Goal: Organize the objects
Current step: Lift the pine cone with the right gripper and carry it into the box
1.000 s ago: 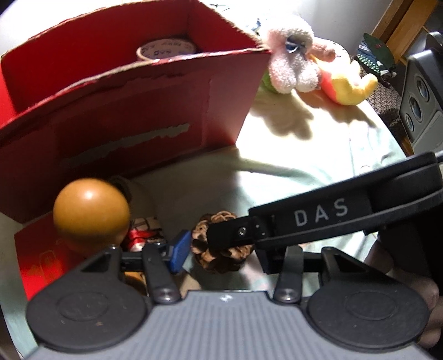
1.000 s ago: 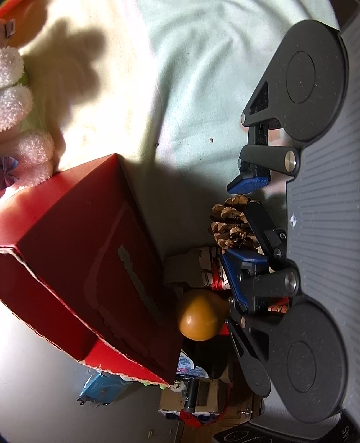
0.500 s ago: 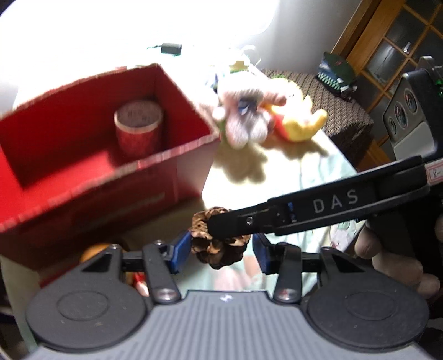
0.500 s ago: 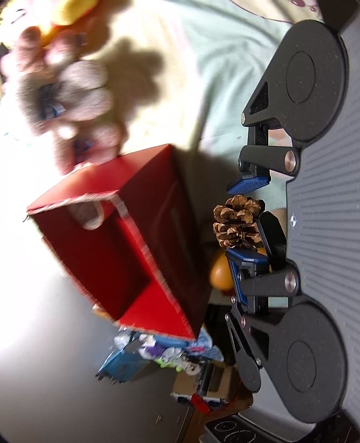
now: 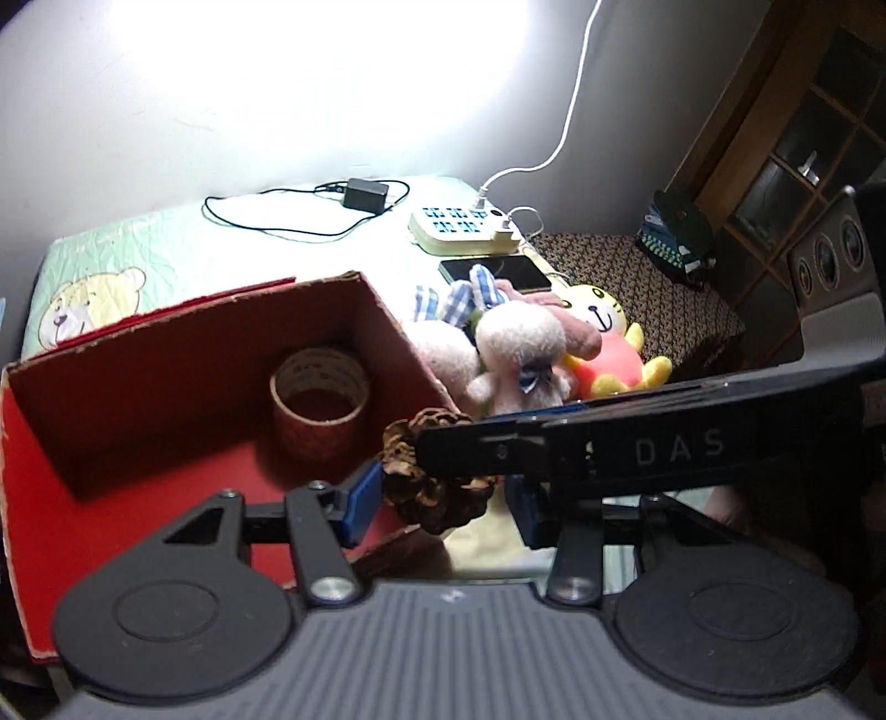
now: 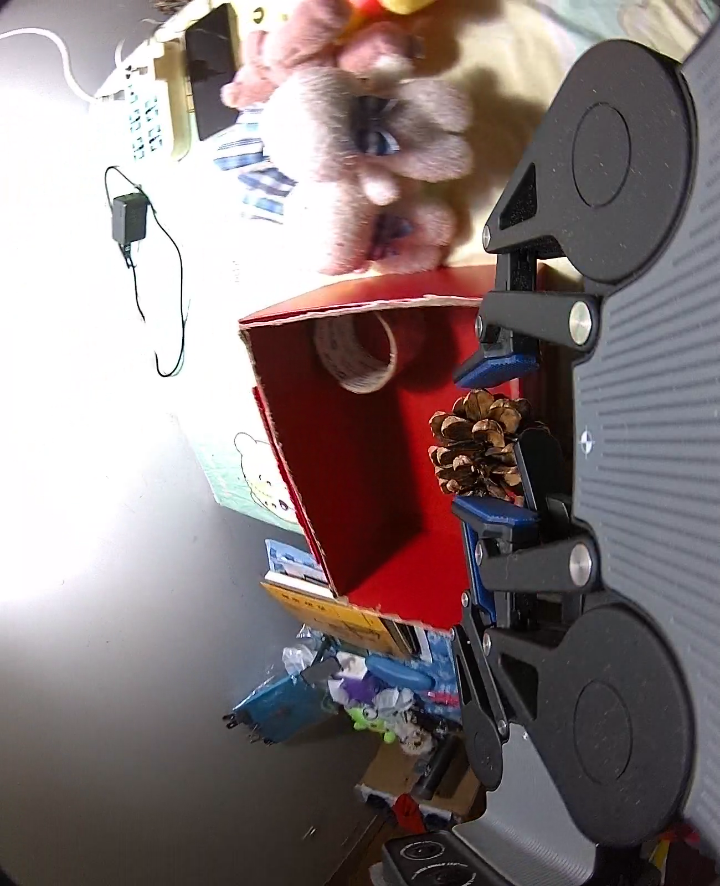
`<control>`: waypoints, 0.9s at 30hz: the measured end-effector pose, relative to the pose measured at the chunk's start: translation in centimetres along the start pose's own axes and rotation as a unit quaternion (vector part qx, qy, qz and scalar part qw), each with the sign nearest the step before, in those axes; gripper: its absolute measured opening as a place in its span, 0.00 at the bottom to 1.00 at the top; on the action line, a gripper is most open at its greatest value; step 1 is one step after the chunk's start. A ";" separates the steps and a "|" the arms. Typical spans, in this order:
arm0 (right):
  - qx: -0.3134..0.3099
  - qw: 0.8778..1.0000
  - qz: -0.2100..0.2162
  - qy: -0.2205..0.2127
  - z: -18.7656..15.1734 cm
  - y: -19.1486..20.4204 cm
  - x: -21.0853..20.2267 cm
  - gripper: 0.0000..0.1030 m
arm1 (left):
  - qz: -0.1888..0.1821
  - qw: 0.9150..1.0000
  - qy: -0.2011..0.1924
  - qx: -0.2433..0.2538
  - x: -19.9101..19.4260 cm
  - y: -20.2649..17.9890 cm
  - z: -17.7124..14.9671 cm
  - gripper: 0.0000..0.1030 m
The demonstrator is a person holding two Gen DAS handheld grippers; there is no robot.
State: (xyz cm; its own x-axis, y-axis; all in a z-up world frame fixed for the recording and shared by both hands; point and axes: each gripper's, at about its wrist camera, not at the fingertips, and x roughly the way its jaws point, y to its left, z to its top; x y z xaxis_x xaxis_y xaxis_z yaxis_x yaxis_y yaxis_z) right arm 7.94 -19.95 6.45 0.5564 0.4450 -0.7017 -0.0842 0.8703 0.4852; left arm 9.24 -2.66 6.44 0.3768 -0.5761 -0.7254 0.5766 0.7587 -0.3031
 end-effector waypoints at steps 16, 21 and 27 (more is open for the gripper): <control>-0.133 0.980 -0.107 0.104 2.2 0.7 8.3 0.46 | -0.030 0.993 0.038 -0.108 7.5 5.4 -1.8 0.43; -0.168 0.970 -0.125 0.123 2.4 1.5 9.2 0.44 | -0.039 0.991 0.057 -0.114 9.0 6.0 -1.9 0.43; -0.177 0.963 -0.140 0.147 2.6 1.7 10.3 0.44 | -0.042 0.990 0.071 -0.114 10.0 6.6 -2.1 0.43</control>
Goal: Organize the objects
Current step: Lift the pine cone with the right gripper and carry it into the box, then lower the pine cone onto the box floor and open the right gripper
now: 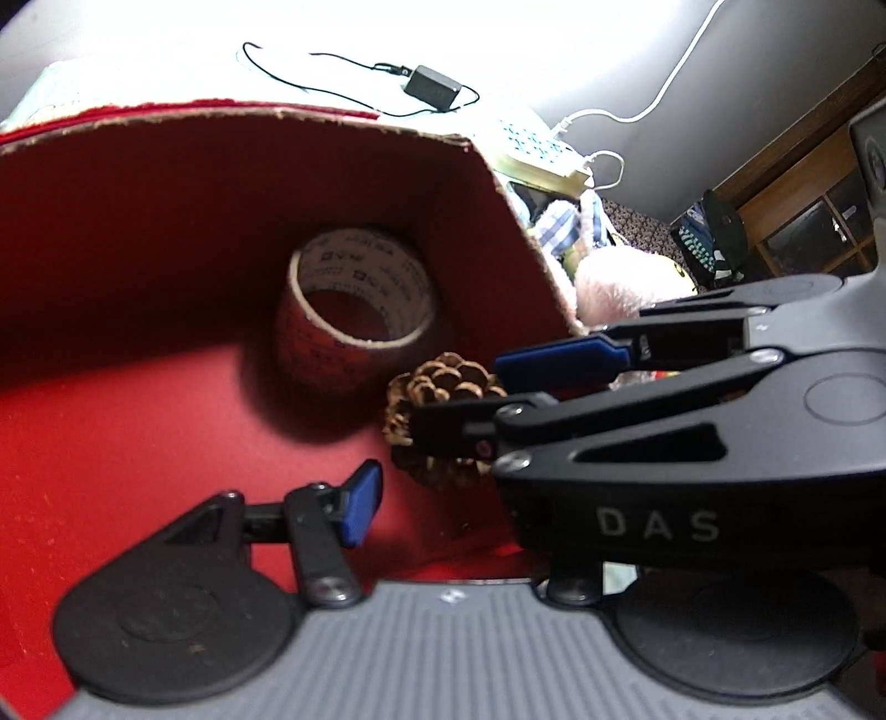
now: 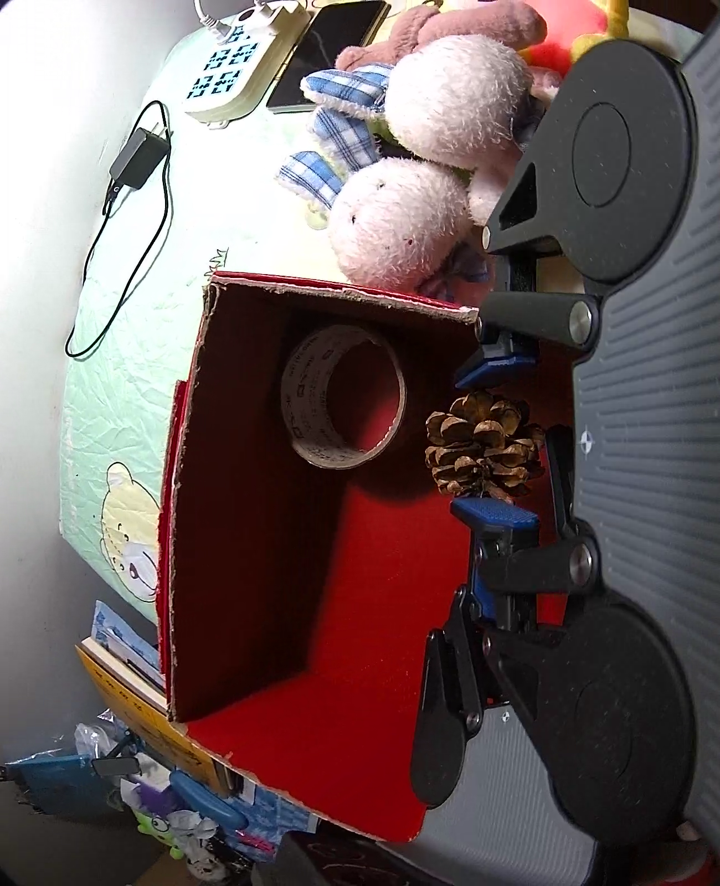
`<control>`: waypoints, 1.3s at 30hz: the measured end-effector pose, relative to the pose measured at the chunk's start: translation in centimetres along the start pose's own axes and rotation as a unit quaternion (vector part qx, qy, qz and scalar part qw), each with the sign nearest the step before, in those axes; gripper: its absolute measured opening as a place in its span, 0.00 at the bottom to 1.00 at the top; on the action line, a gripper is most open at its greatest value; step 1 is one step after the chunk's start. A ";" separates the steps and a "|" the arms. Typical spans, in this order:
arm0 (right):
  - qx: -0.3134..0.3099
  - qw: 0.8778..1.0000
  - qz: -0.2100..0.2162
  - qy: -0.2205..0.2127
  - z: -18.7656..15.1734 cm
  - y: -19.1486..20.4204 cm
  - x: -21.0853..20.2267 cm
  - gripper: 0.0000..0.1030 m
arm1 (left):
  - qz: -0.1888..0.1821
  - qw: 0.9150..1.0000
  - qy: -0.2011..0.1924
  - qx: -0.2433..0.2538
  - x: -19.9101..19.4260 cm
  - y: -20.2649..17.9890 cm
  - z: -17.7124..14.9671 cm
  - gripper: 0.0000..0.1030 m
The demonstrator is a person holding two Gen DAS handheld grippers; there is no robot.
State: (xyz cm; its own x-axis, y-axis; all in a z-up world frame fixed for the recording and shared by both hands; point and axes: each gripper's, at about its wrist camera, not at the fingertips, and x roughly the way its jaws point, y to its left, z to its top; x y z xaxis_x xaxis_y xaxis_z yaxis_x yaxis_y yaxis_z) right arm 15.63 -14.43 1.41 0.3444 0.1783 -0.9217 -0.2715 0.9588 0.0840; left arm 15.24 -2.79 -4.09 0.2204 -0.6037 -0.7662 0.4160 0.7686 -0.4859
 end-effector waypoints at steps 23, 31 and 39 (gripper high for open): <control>0.038 0.998 0.004 -0.045 -0.5 -0.3 -1.0 0.44 | -0.004 1.000 0.030 0.004 1.2 0.9 0.5 0.42; 0.083 0.993 0.034 -0.074 -0.5 -1.3 -1.5 0.44 | 0.038 0.999 -0.004 0.021 -1.1 0.6 0.3 0.42; 0.117 0.987 0.093 -0.058 0.2 -0.4 -0.7 0.35 | 0.154 0.985 -0.072 -0.016 -5.5 2.1 -1.2 0.42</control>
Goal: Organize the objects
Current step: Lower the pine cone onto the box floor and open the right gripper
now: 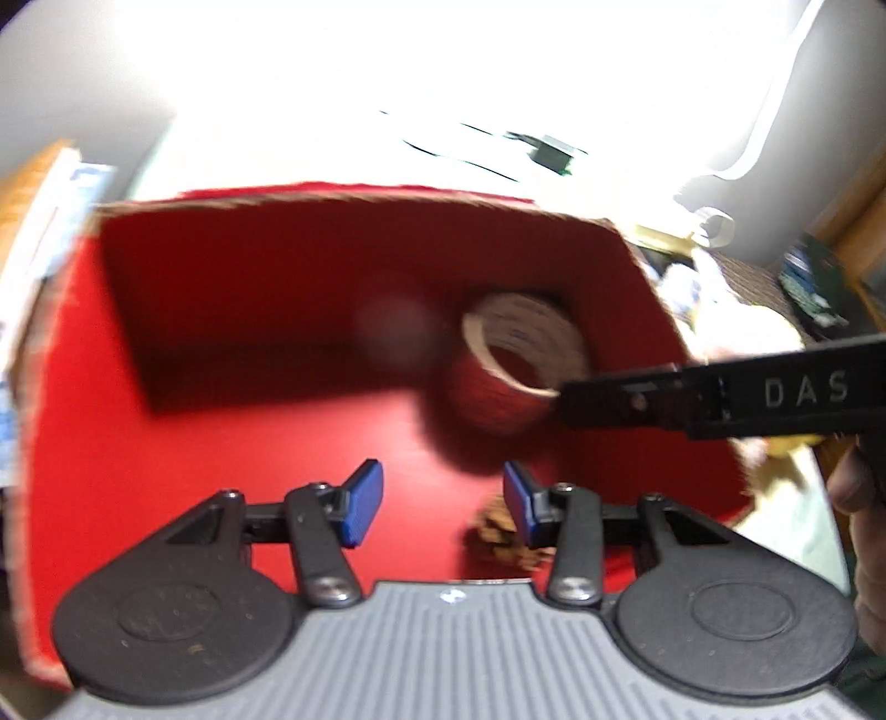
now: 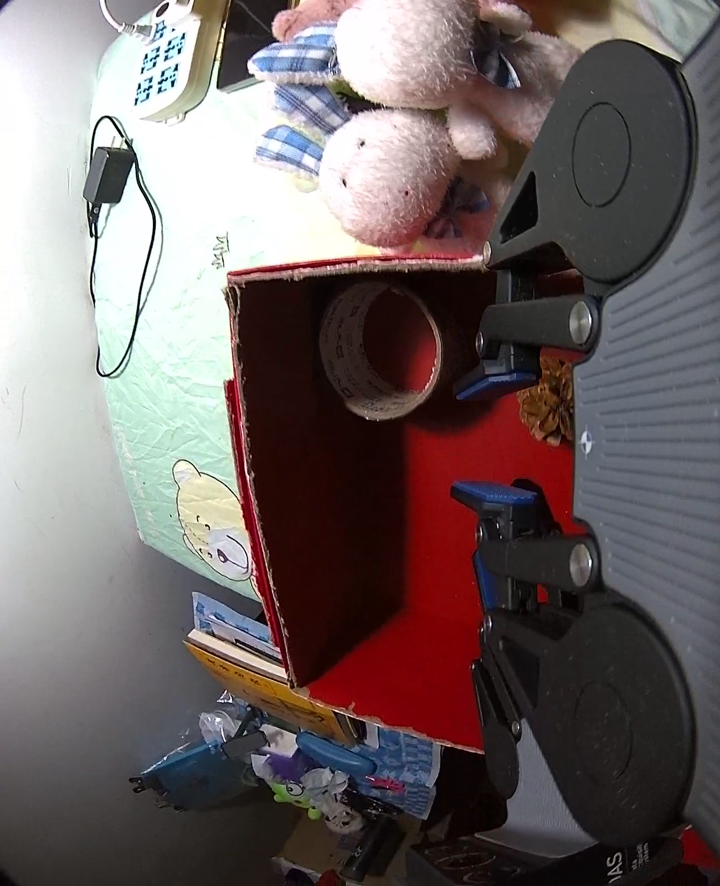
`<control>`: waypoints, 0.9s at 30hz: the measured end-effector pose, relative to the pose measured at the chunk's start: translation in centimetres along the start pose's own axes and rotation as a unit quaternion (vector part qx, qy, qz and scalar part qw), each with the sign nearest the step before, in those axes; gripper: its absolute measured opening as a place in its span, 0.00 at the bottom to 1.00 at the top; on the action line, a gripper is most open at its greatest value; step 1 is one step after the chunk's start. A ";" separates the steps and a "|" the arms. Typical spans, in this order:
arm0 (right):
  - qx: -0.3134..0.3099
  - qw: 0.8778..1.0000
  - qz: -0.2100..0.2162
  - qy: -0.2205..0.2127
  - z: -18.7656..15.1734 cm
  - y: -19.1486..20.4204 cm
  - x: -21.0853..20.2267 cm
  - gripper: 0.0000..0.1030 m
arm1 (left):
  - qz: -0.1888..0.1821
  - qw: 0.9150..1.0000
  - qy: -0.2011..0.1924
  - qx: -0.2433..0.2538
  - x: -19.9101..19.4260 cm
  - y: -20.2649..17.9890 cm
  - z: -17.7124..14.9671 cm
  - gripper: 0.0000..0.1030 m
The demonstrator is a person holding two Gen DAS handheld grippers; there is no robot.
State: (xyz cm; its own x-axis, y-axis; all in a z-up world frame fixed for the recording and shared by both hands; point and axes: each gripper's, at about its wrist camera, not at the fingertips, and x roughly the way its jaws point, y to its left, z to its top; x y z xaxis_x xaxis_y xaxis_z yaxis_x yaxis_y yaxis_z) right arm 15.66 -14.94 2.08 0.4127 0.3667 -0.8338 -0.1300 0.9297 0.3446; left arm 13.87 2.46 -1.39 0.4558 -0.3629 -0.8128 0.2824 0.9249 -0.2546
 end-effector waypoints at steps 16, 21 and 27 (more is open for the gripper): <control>-0.032 0.984 -0.023 0.174 -0.6 2.9 8.0 0.33 | 0.145 0.988 0.002 -0.042 0.0 2.3 -0.4 0.46; -0.038 0.983 -0.062 0.171 -0.5 2.3 7.9 0.34 | 0.140 0.989 0.011 -0.039 0.5 2.1 -0.3 0.48; -0.040 0.988 -0.055 0.139 -0.8 2.6 6.7 0.35 | 0.145 0.989 0.009 -0.031 0.8 1.7 -0.2 0.50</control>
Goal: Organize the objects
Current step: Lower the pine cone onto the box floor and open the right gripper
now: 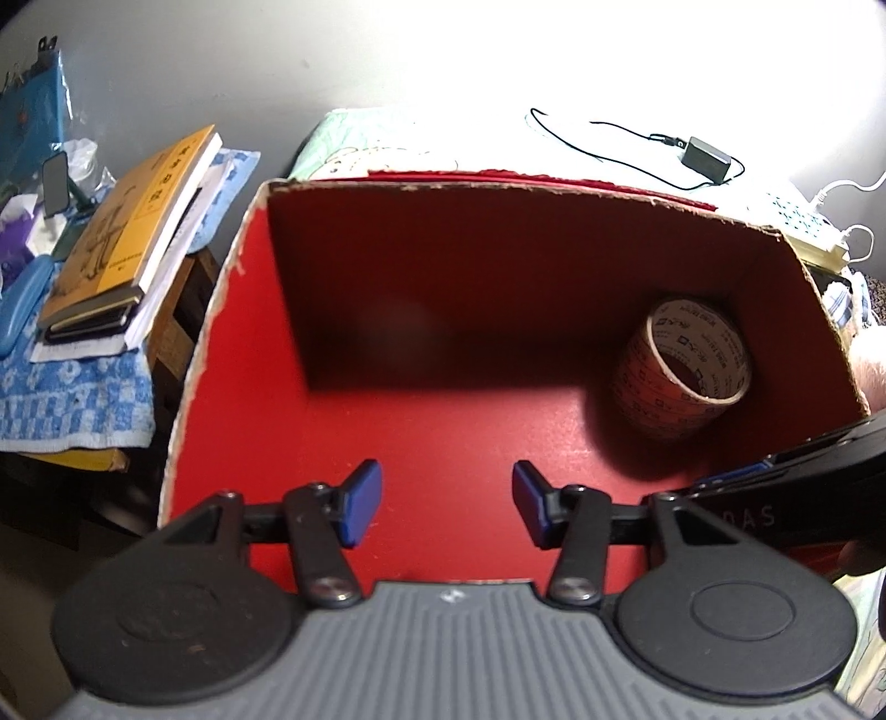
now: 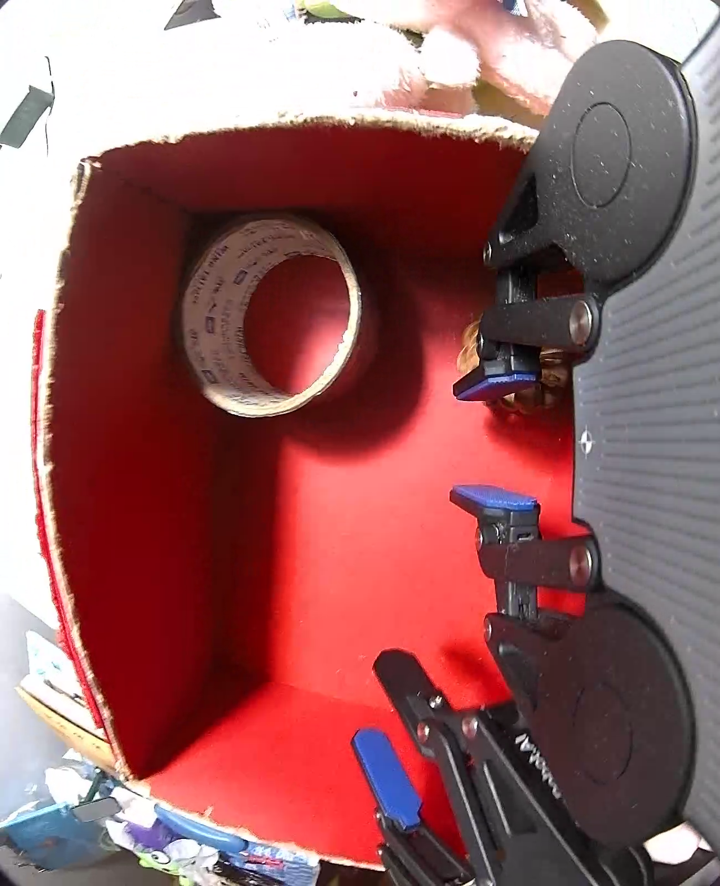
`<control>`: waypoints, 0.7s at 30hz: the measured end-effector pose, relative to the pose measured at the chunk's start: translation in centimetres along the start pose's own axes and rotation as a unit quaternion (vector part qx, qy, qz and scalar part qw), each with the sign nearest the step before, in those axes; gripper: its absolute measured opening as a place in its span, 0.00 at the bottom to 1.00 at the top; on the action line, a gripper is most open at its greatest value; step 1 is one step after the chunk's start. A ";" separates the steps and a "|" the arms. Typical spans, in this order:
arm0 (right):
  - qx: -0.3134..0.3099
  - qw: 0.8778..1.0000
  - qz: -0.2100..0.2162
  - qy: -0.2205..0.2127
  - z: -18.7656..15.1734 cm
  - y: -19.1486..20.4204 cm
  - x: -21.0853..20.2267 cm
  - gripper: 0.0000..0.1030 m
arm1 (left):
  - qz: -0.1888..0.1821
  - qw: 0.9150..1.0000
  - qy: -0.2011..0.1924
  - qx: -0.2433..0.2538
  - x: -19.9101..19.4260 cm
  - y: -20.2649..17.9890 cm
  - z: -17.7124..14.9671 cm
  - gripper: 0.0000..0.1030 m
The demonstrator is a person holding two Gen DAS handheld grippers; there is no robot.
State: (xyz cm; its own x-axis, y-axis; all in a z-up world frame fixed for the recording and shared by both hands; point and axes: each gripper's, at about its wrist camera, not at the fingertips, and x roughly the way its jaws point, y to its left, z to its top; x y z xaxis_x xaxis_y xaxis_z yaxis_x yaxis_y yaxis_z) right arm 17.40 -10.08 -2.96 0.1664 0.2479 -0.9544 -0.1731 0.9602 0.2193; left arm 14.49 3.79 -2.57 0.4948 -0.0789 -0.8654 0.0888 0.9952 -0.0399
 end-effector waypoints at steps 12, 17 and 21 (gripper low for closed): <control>-0.013 1.000 -0.026 0.010 -0.8 0.4 0.4 0.36 | 0.029 0.999 0.002 0.018 0.0 -0.8 0.0 0.53; 0.009 0.999 0.009 -0.044 -2.6 -0.1 -1.7 0.37 | 0.033 0.999 -0.009 0.026 -0.9 -1.3 -0.2 0.55; 0.013 0.995 -0.001 -0.094 -4.7 -0.2 -3.6 0.37 | 0.034 0.999 -0.016 0.026 -2.0 -1.4 -0.4 0.60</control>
State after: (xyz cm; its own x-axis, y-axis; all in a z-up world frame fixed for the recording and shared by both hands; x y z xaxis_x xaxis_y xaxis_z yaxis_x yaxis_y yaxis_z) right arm 12.29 -11.79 -0.53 0.3463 0.2640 -0.9002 -0.1474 0.9630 0.2257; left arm 13.08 2.56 -0.99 0.5292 -0.0142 -0.8483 0.0980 0.9942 0.0445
